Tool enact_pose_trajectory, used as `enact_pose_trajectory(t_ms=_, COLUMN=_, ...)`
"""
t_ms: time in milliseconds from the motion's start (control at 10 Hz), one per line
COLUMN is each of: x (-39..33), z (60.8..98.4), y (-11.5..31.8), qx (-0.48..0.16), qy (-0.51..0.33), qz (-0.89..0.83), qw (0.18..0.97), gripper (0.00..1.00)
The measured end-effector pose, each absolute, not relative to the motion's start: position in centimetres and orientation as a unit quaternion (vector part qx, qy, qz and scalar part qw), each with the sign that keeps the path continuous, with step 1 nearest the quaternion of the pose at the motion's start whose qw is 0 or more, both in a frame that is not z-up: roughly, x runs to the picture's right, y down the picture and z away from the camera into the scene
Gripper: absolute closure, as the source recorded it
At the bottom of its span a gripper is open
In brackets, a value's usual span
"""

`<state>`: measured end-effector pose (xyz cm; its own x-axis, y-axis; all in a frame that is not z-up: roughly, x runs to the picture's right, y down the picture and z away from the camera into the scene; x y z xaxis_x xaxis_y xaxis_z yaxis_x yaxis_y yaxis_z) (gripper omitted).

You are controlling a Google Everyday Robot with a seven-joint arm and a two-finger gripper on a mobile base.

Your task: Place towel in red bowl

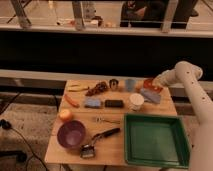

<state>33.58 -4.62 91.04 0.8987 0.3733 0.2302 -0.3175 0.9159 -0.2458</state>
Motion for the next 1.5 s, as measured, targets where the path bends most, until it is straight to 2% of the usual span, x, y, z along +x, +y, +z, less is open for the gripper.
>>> enact_pose_trajectory(t_ms=100, x=32.9, z=90.2, y=-5.0, qx=-0.096, qy=-0.145, qz=0.173, qw=0.969, gripper=0.2)
enact_pose_trajectory(t_ms=700, x=30.6, z=89.3, y=-3.6, qx=-0.101, qy=-0.145, qz=0.147, qw=0.973, gripper=0.2)
enact_pose_trajectory(t_ms=1500, x=32.2, z=89.9, y=-0.9, qx=-0.125, qy=-0.121, qz=0.151, qw=0.973, gripper=0.2)
